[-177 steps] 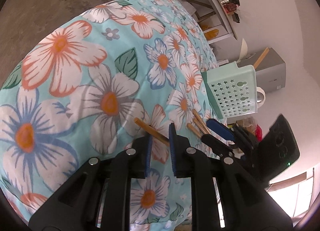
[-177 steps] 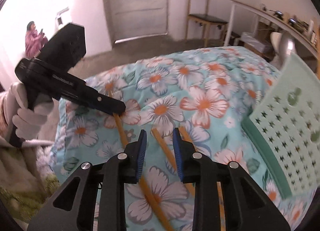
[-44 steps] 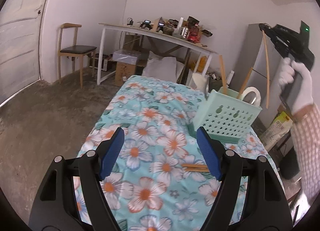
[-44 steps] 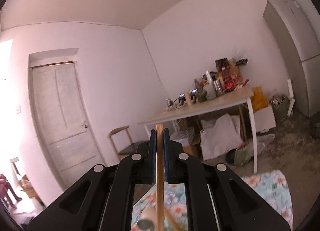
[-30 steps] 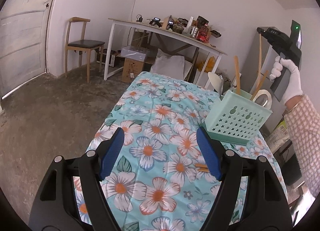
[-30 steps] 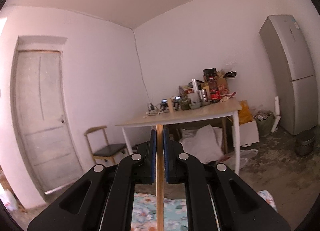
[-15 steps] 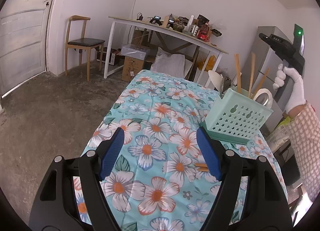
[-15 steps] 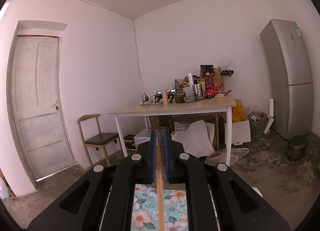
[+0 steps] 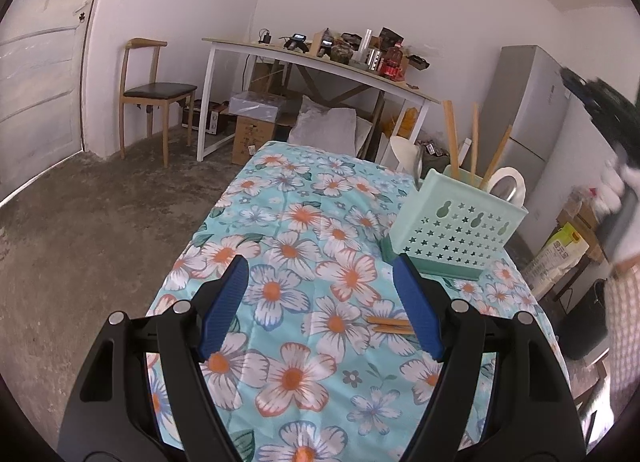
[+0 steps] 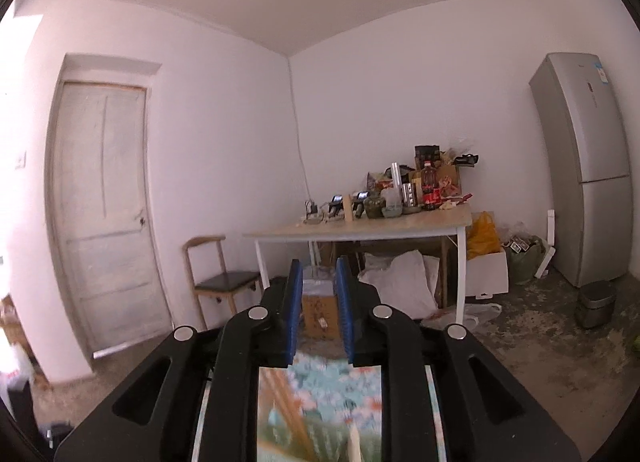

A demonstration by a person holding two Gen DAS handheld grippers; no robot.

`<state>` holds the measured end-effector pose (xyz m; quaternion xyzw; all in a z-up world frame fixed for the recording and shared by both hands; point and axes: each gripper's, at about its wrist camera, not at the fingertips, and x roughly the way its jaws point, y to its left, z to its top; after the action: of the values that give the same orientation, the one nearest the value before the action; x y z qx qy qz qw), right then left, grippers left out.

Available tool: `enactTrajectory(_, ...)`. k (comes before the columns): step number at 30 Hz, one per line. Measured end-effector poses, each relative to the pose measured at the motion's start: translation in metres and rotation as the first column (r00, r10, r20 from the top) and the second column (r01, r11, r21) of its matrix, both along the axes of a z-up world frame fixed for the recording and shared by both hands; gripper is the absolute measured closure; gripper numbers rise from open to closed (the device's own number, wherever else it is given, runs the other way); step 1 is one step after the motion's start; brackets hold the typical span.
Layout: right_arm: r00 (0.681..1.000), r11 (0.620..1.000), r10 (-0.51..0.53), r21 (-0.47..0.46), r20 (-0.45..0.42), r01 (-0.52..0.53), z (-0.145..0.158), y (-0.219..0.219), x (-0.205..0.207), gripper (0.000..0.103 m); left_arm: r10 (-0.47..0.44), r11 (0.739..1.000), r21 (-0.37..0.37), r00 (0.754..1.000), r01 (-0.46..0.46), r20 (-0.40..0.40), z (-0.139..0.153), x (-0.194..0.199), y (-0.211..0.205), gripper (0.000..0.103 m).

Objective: Organize utensils
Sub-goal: 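Lower the right gripper's chopstick into the caddy and open the gripper, then move the right gripper down to the last two chopsticks on the quilt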

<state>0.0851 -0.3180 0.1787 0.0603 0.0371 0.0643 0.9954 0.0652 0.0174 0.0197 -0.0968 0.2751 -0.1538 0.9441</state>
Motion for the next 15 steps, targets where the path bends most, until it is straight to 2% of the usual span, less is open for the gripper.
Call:
enactTrajectory(3,0.999,1.0,-0.001,-0.015,-0.052,0.0,-0.013,-0.001,-0.021,0.07,-0.008,1.0,0.001,1.0,0.008,-0.003,0.001,-0.003,-0.003,0.032)
enactTrajectory(7,0.991,1.0,-0.005,-0.024,-0.134,0.002,-0.034,-0.003,-0.037,0.065,-0.023,1.0,0.009,1.0,0.023,-0.015,-0.002,-0.006,-0.009,0.032)
enactTrajectory(10,0.978,1.0,0.007,0.014,-0.208,-0.004,-0.055,-0.004,-0.045,0.061,-0.036,0.999,0.031,0.999,0.037,-0.033,-0.006,-0.011,-0.018,0.032)
enactTrajectory(13,0.954,0.999,0.027,0.038,-0.299,-0.017,-0.08,0.001,-0.045,0.059,-0.04,0.997,0.056,0.997,0.044,-0.065,-0.013,-0.016,-0.023,0.032)
enactTrajectory(15,0.927,0.998,0.053,0.054,-0.371,-0.035,-0.102,0.008,-0.044,0.057,-0.038,0.997,0.068,0.995,0.044,-0.092,-0.019,-0.017,-0.025,0.032)
